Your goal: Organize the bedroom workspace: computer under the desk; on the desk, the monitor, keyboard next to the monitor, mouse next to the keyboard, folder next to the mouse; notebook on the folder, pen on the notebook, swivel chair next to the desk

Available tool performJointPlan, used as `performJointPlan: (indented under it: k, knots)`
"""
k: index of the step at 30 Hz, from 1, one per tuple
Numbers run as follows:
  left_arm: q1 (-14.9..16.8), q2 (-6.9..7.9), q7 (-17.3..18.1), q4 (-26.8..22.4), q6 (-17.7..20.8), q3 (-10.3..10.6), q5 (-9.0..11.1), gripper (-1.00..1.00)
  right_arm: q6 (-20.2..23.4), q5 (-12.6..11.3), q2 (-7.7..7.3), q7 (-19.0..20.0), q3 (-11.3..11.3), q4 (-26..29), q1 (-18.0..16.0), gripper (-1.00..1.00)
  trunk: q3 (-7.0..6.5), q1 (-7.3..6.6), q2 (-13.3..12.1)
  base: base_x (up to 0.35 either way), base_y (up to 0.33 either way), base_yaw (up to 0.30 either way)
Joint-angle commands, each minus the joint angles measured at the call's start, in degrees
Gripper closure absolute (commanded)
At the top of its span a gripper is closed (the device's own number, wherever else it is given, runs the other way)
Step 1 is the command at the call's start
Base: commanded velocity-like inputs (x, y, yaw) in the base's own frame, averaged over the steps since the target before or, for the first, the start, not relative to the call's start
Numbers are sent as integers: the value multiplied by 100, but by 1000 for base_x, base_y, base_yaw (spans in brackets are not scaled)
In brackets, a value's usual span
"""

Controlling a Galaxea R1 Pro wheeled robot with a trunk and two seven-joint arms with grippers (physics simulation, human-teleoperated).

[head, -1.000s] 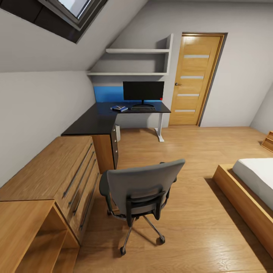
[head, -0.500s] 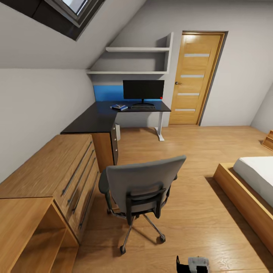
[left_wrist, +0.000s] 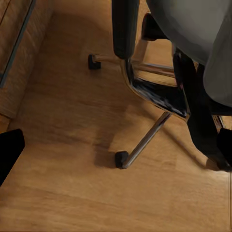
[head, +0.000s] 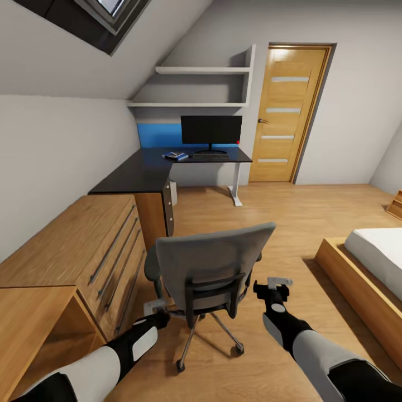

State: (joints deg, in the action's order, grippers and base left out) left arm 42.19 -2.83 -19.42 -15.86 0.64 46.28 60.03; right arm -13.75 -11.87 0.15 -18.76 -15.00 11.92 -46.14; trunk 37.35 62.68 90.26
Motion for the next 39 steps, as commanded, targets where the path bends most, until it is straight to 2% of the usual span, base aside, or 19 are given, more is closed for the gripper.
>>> performJointPlan:
  k: [1, 3, 4, 5, 10, 23, 29, 31, 34, 39]
  knots:
    - [42, 1, -37, -1, 13, 46, 40, -100, -25, -79, -3, -23, -46, -90, -20, -100, 24, 22, 44, 0, 0, 0]
    - [65, 3, -25, 15, 14, 35, 51, -100, -31, -95, -7, -21, -46, -197, -30, -100, 60, 66, 125, 0, 0, 0]
    - [92, 11, 3, 51, 5, -117, 150, -100, -40, -114, -14, -16, -47, -379, -41, -100, 78, 88, 165, 0, 0, 0]
    - [96, 11, 9, 59, 1, -175, 175, -100, -46, -114, -12, -15, -50, -413, -44, -100, 96, 110, 205, 0, 0, 0]
    - [103, 4, 16, 71, -8, -247, 201, -100, -57, -118, -3, -14, -55, -463, -44, -100, 186, 220, 405, 0, 0, 0]
    - [105, 2, 17, 183, -19, -242, 188, -100, -88, -102, -10, -11, -72, -488, -44, -100, 419, 505, 927, 0, 0, 0]
    - [105, -16, 14, 218, -187, -220, 192, -100, -396, -68, -1, -6, -81, -505, -37, -100, 527, 637, 1167, 0, 0, 0]
    - [105, -16, 8, 222, -354, -213, 200, -100, -467, -63, -5, 0, -82, -559, -36, -100, 563, 681, 1248, 0, 0, 0]
    - [105, -16, 3, 228, -385, -212, 201, -100, -427, -67, -5, 74, -82, -598, -35, -100, 616, 747, 1368, 0, 0, 0]
    - [105, -22, -2, 229, -405, -208, 202, -100, 20, -62, -6, 392, -93, -650, -35, -100, 706, 857, 1569, 0, 0, 0]
